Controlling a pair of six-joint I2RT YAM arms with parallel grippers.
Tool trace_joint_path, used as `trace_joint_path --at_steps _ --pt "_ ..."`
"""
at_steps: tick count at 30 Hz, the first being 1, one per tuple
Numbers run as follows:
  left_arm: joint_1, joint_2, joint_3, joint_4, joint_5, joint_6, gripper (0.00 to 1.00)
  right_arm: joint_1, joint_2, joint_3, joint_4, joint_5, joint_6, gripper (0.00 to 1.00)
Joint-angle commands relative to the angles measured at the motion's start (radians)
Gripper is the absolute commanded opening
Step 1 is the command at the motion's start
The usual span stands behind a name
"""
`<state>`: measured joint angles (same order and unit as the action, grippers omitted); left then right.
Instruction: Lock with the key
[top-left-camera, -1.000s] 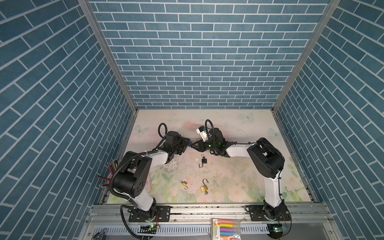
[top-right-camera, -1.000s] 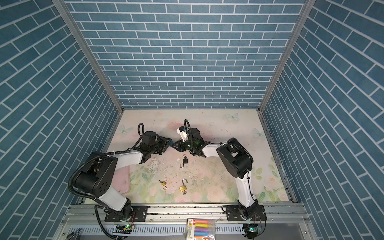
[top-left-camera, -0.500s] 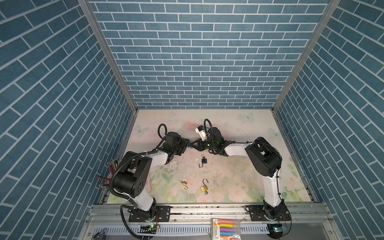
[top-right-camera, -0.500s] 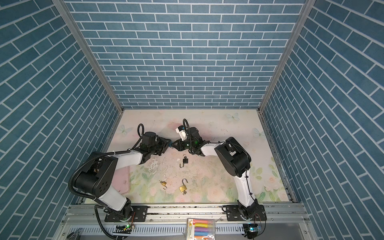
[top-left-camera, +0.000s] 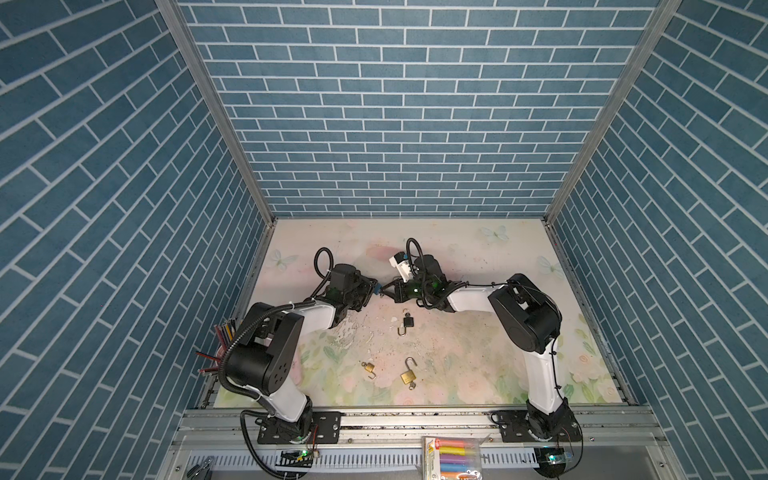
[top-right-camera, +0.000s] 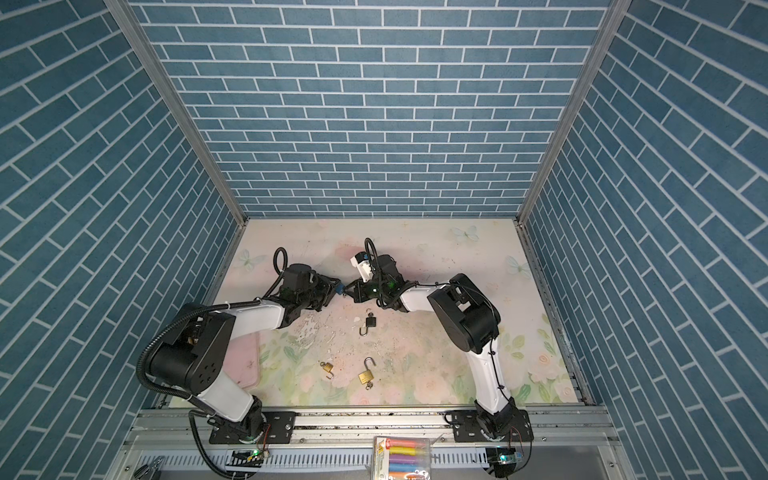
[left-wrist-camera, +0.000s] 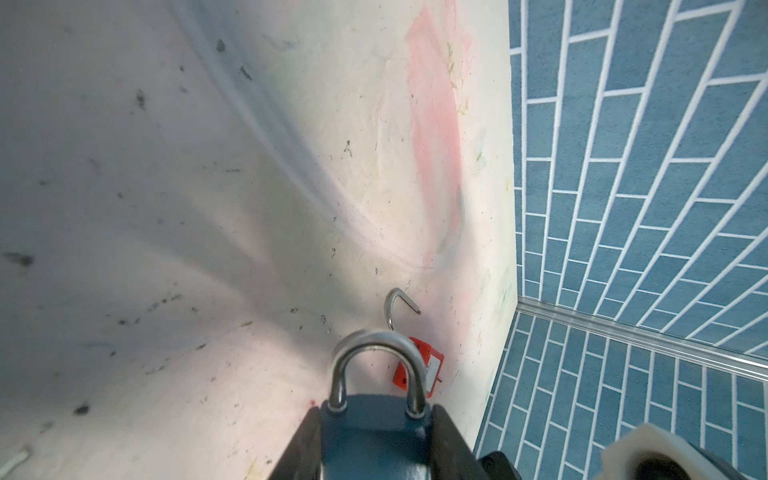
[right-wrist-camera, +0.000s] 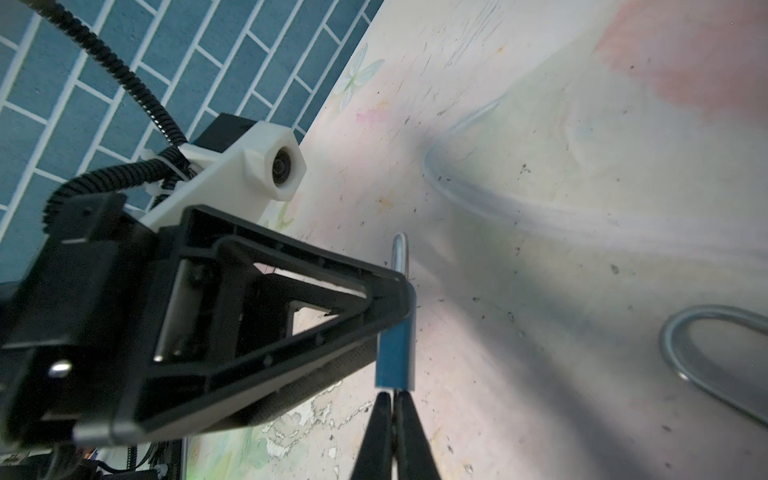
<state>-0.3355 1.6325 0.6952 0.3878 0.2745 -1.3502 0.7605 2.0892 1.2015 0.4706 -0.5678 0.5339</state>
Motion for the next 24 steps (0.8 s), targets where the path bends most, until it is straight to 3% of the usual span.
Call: trace_joint_path --at_steps 1,14,24 --pt "0.009 -0.027 0.032 0.040 0.003 0.003 0.00 0.010 0.017 0.026 -0.024 -0.018 -0.023 0.04" --pt "0.064 -0.023 0.039 0.028 0.006 0.009 0.00 0.011 -0.016 -0.007 -0.086 -0.009 -0.078 0.00" --pt "0.129 -0.076 0.094 -0.058 -0.074 0.080 0.00 0.014 -0.129 -0.104 -0.156 0.033 -0.131 0.00"
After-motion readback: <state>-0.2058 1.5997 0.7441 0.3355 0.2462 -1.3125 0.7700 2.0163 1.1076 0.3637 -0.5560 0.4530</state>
